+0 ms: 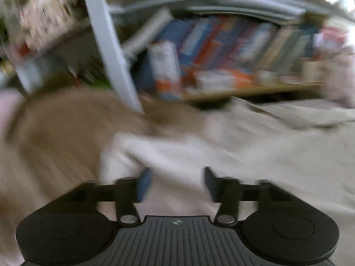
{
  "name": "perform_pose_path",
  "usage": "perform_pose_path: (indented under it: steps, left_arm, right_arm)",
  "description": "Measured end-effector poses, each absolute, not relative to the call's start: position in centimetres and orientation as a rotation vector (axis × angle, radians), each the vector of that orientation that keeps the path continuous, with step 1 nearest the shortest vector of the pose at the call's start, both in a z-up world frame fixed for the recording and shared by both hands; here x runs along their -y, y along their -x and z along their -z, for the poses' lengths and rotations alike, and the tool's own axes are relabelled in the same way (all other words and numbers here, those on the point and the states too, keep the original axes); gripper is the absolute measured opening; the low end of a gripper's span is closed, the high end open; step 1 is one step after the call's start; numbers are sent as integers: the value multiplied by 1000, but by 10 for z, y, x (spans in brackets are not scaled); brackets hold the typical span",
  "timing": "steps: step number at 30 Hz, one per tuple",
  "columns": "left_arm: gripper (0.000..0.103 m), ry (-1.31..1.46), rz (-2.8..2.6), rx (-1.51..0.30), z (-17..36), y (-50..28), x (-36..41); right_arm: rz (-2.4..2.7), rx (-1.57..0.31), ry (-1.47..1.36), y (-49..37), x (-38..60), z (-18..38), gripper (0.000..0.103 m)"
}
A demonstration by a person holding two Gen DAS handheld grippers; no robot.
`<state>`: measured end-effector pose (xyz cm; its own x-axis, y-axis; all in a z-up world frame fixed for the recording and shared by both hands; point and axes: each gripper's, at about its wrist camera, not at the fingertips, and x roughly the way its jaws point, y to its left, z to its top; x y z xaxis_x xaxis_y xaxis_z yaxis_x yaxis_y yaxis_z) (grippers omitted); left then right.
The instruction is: Fold clothes
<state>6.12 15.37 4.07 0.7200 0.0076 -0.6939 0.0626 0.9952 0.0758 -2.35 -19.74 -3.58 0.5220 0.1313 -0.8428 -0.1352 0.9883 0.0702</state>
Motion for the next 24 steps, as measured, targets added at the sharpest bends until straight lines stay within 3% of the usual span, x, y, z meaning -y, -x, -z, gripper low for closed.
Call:
perform_pose_path:
  steps: [8, 11, 12, 16, 18, 19, 20, 24]
  left_arm:
    - [73, 36, 129, -948, -1, 19, -120]
    - [73, 98, 117, -993, 9, 23, -119]
    - [73, 104, 108, -1007, 13, 24, -118]
    - [67, 112, 77, -1023, 22, 31, -111]
    - [42, 76, 75, -1013, 22, 34, -105]
    - [14, 52, 74, -1006, 22, 35, -101]
    - [1, 49, 80, -1006, 22, 34, -101]
    - [1, 113, 106, -992, 14, 29, -111]
  right_arm:
    - [-170, -1025, -71, 13, 197, 40, 38]
    - [-192, -1021, -71, 13, 196, 41, 11]
    - [-198, -1022, -78, 13, 196, 41, 6]
    - [-205, -997, -120, 14, 202, 34, 3]
    - [-208, -969, -146, 16, 206, 24, 2]
    - [-209, -956, -161, 17, 210, 19, 2]
    - [-209, -944, -180, 17, 213, 13, 2]
    - [-200, -913, -237, 16, 224, -1, 2]
